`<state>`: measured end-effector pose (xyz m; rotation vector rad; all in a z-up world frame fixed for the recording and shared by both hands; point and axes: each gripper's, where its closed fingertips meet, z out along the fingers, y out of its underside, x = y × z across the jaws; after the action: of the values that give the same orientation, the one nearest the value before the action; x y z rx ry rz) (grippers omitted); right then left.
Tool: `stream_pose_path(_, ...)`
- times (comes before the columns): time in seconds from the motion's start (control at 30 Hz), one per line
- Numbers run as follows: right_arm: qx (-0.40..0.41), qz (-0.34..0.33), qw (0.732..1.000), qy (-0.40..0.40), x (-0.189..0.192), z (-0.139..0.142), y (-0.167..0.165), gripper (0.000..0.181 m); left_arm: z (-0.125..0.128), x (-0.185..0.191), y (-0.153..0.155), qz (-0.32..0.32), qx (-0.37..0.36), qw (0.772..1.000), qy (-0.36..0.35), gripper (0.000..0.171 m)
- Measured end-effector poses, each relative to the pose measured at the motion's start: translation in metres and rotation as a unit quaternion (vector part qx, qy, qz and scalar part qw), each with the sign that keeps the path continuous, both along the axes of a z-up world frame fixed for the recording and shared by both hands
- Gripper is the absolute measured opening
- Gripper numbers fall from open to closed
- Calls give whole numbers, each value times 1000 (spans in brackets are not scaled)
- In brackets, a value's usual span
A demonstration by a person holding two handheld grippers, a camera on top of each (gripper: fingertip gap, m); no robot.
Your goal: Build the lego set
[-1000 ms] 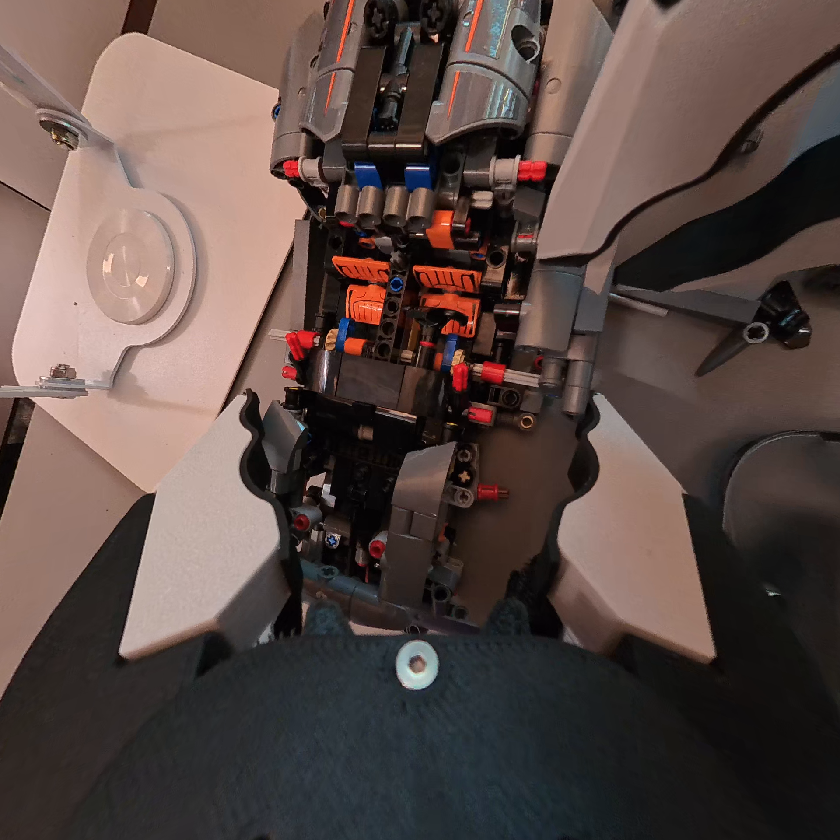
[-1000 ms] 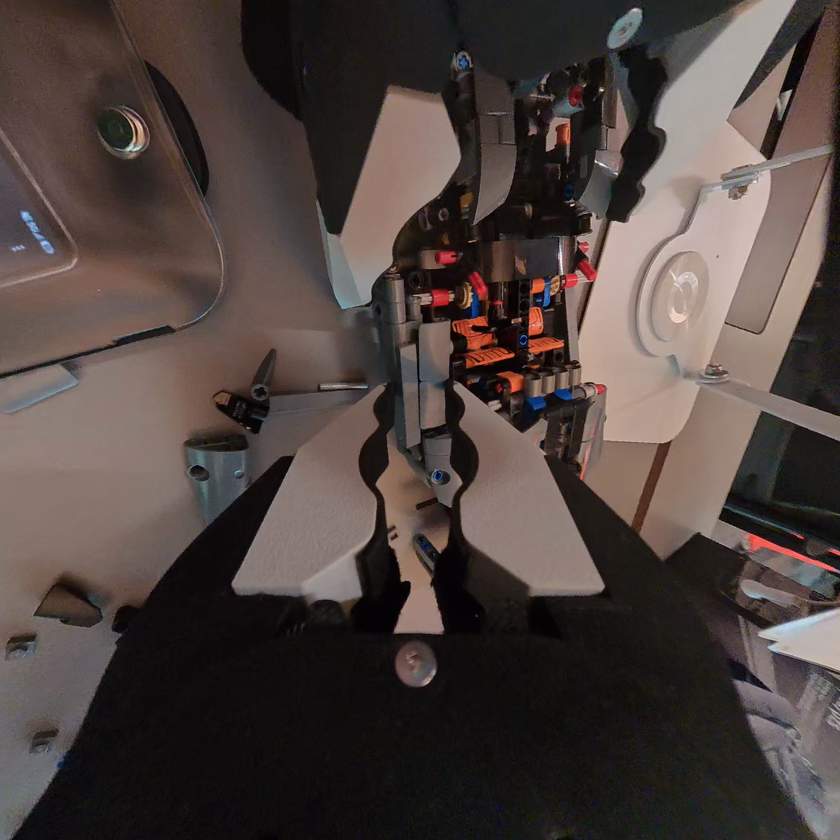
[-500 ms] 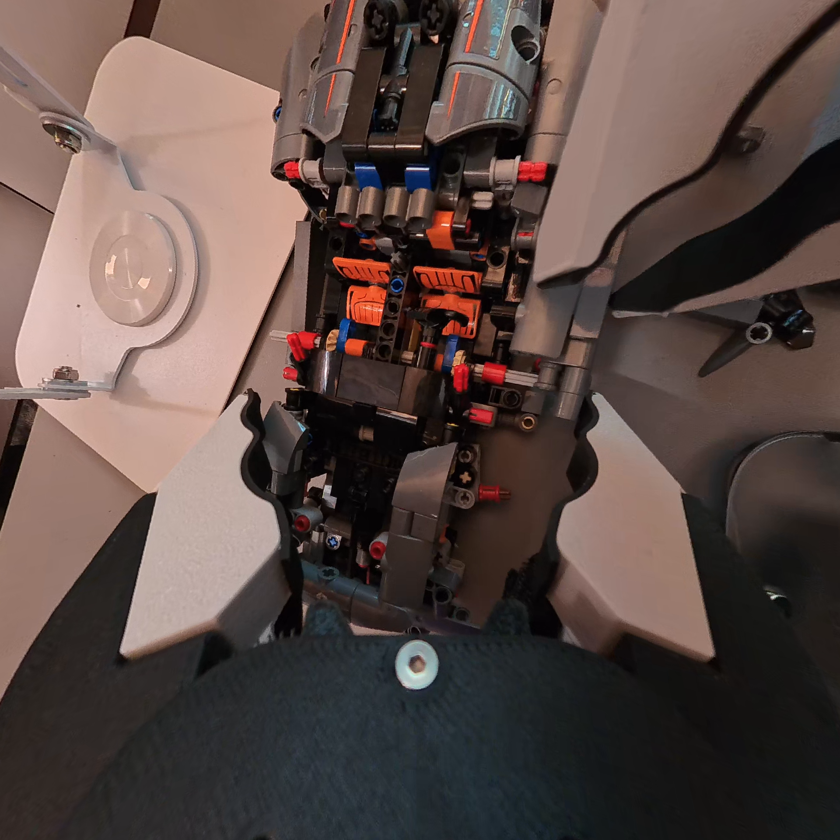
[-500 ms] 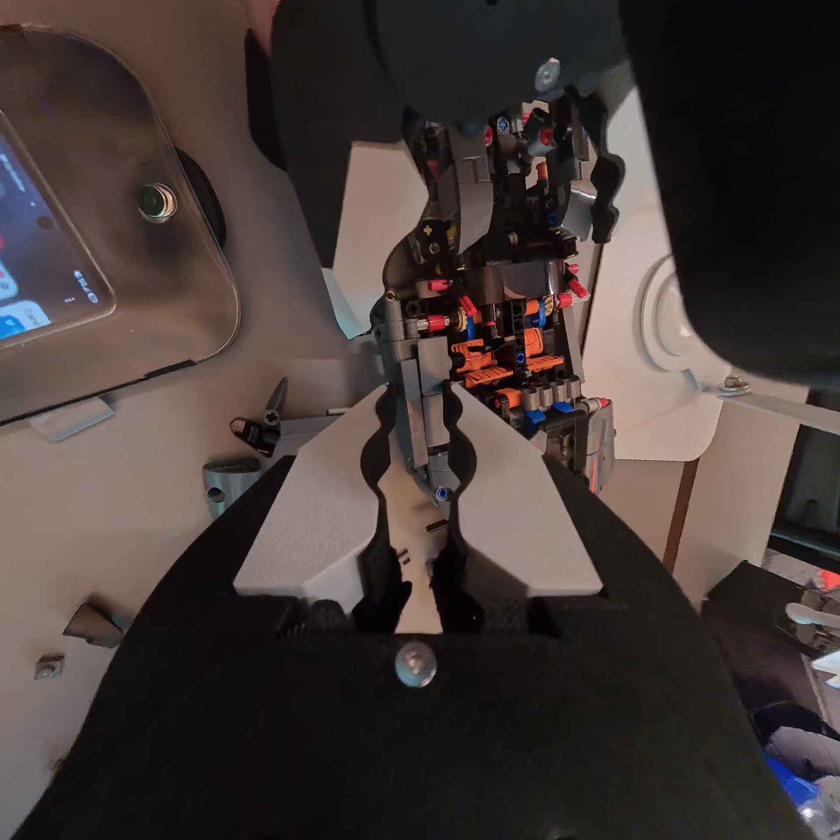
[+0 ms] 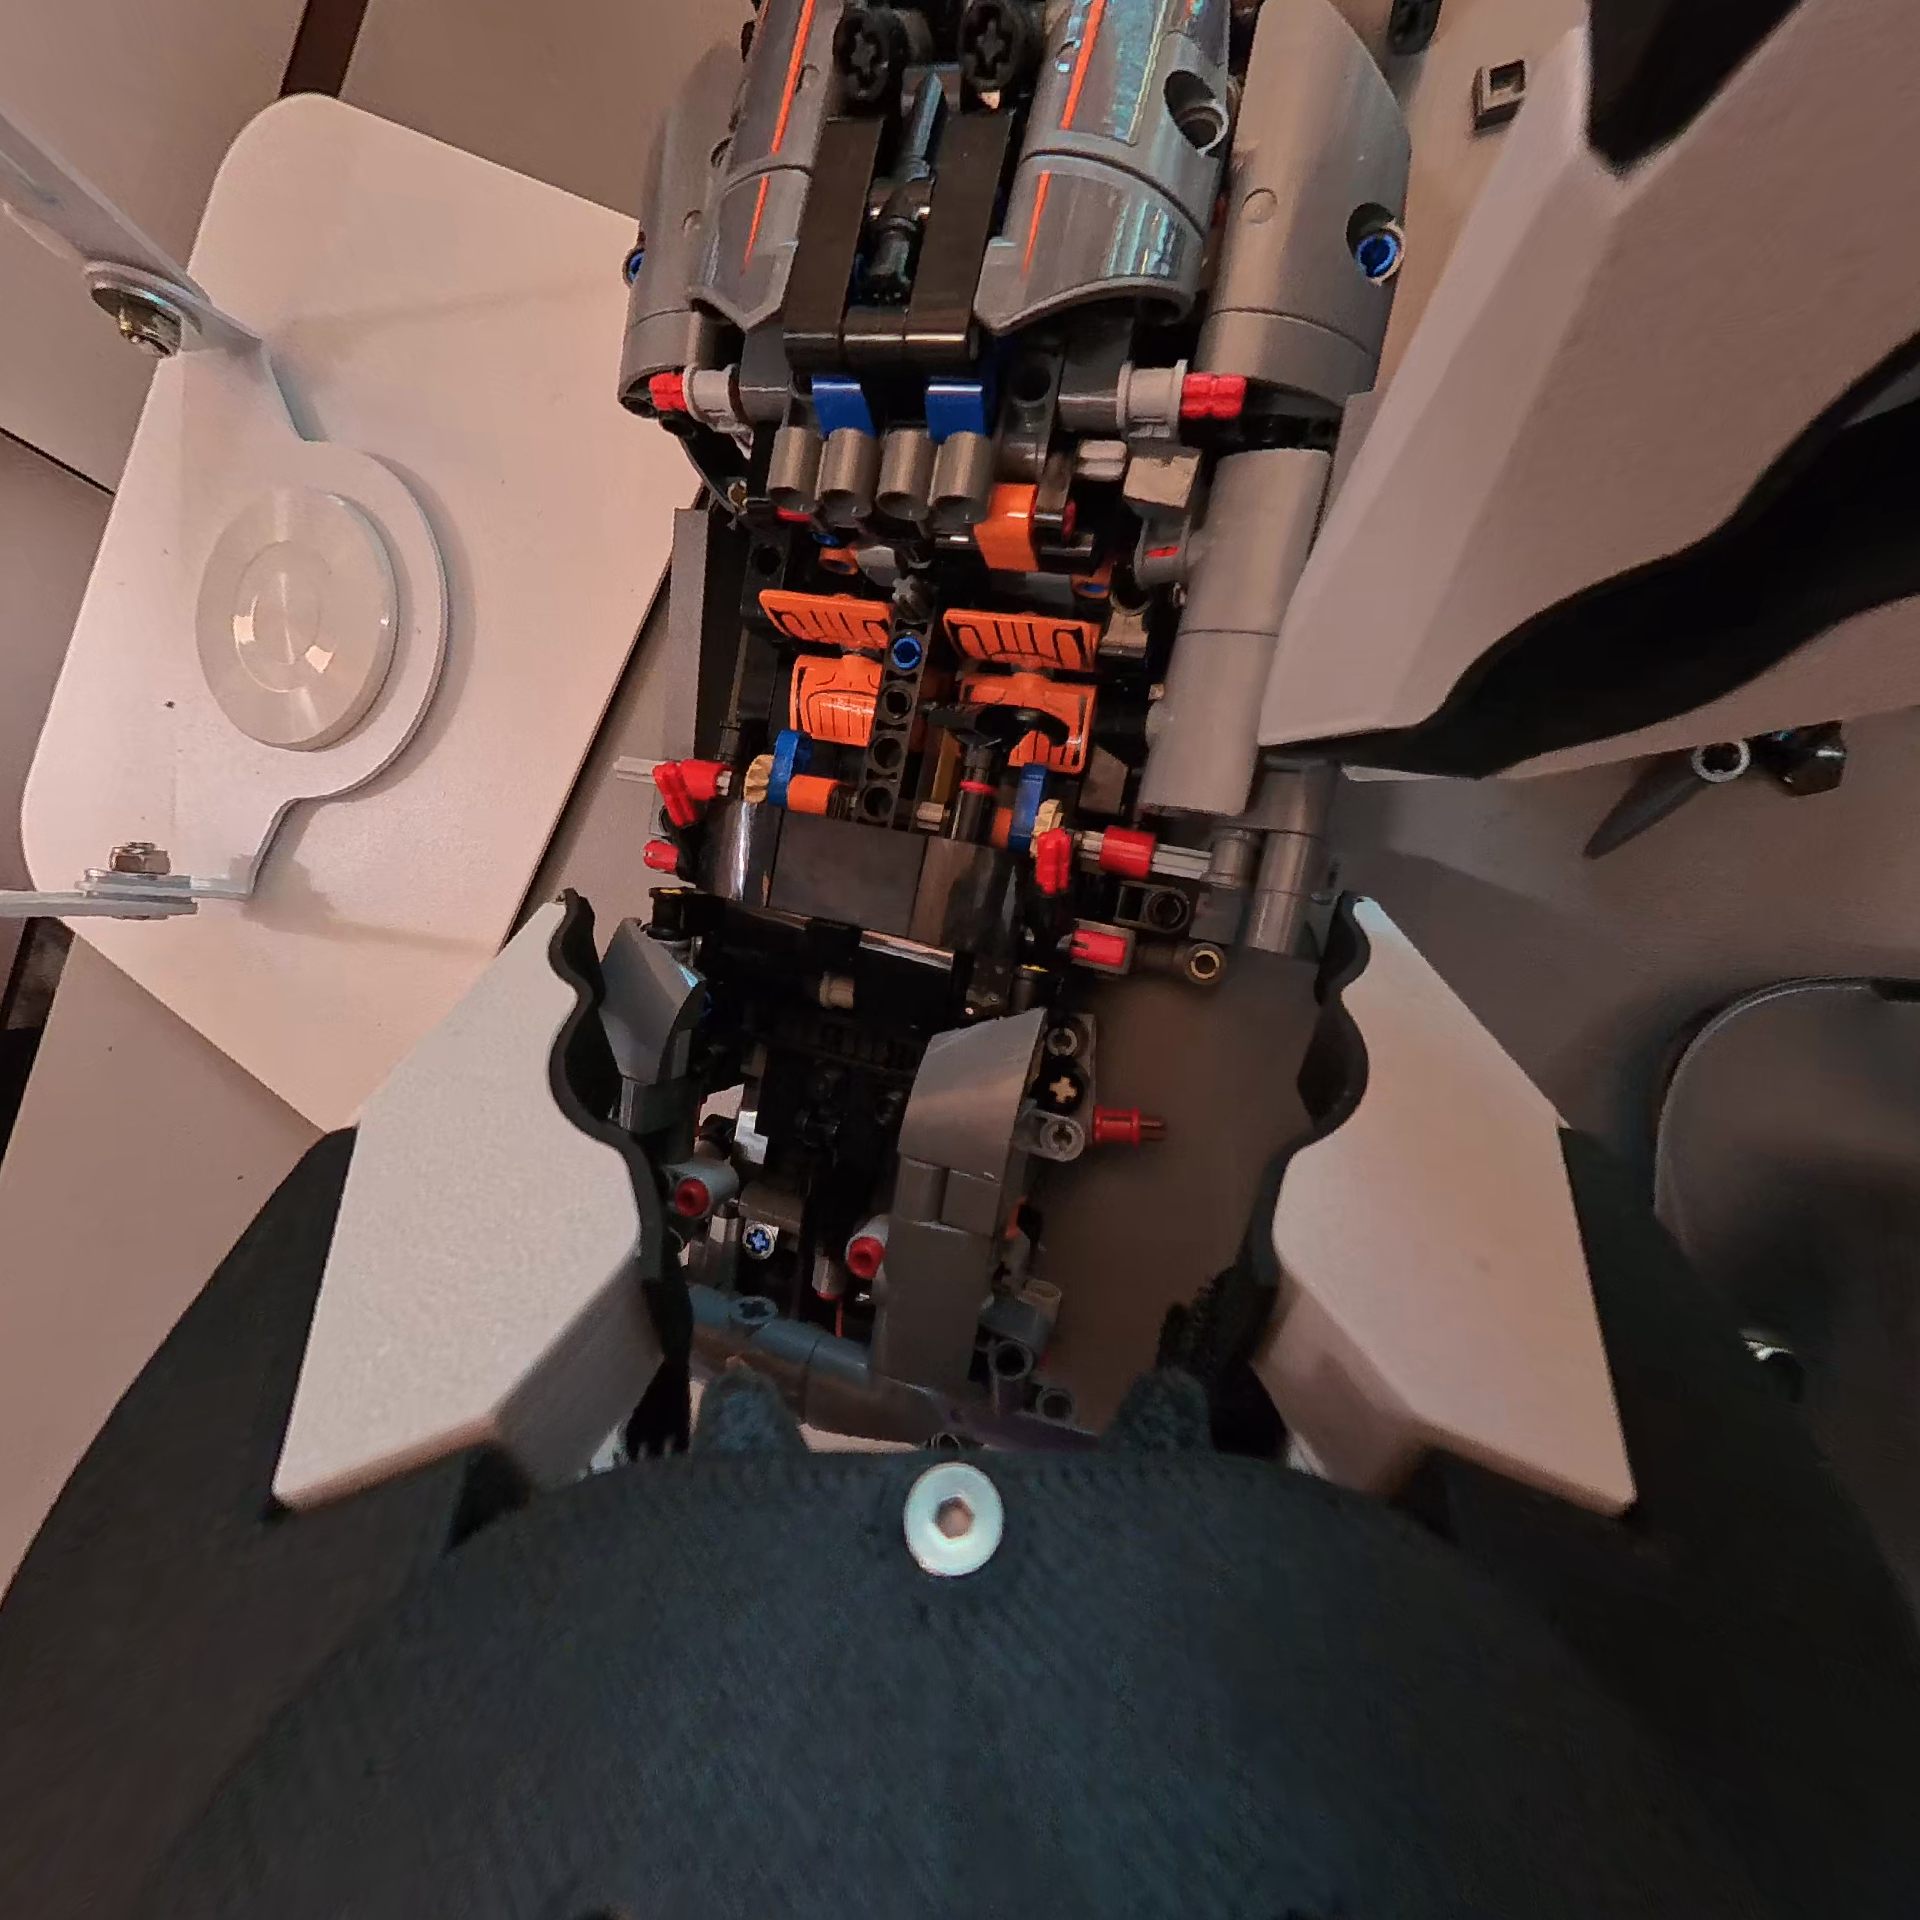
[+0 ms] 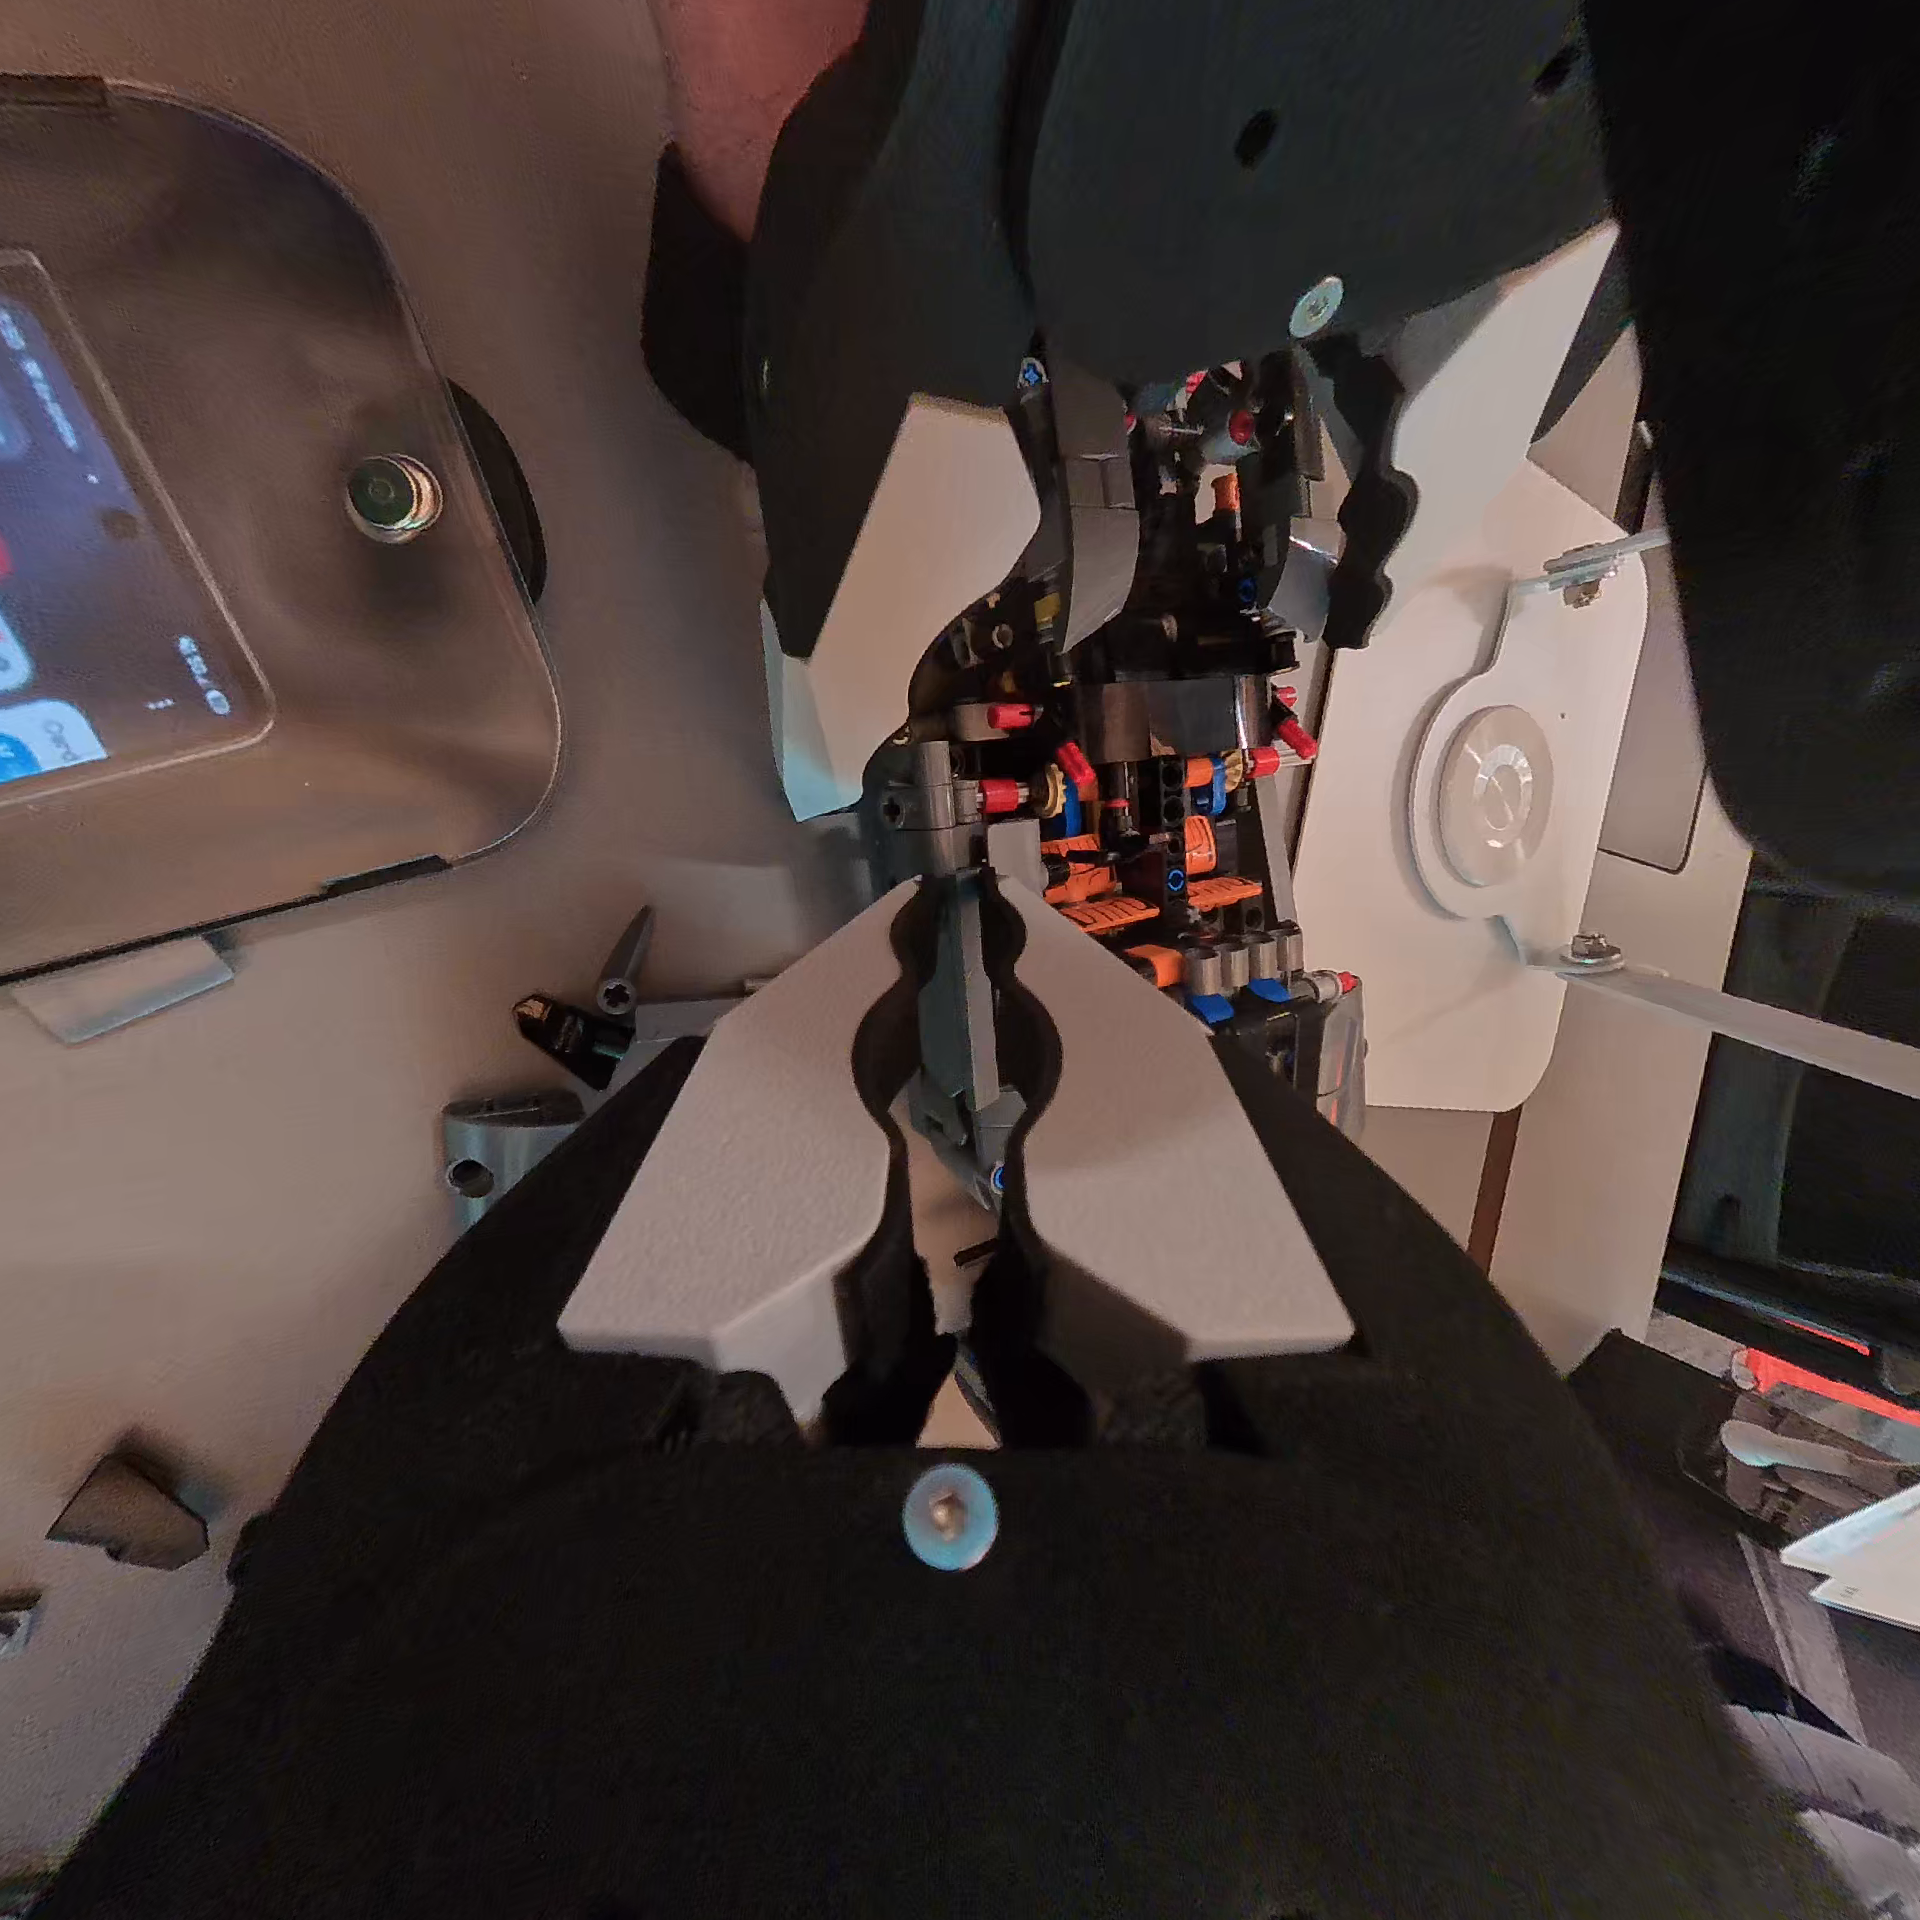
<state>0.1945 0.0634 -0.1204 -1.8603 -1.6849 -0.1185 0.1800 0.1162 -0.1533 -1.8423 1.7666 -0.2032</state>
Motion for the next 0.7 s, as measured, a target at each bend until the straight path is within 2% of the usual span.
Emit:
stream_pose_path(0.27, -8, 13, 1000, 9, -1, 2, -2, 15, 1, -2, 2, -1, 6, 1000, 2, 127)
stream_pose_path(0.53, -15, 21, 1000, 2, 4, -4, -1, 12, 0, 0, 1, 0, 5, 1000, 4, 131)
stream_pose_path(0.7, -21, 18, 1000, 11, 3, -4, 0, 8, 0, -1, 2, -1, 8, 1000, 2, 127)
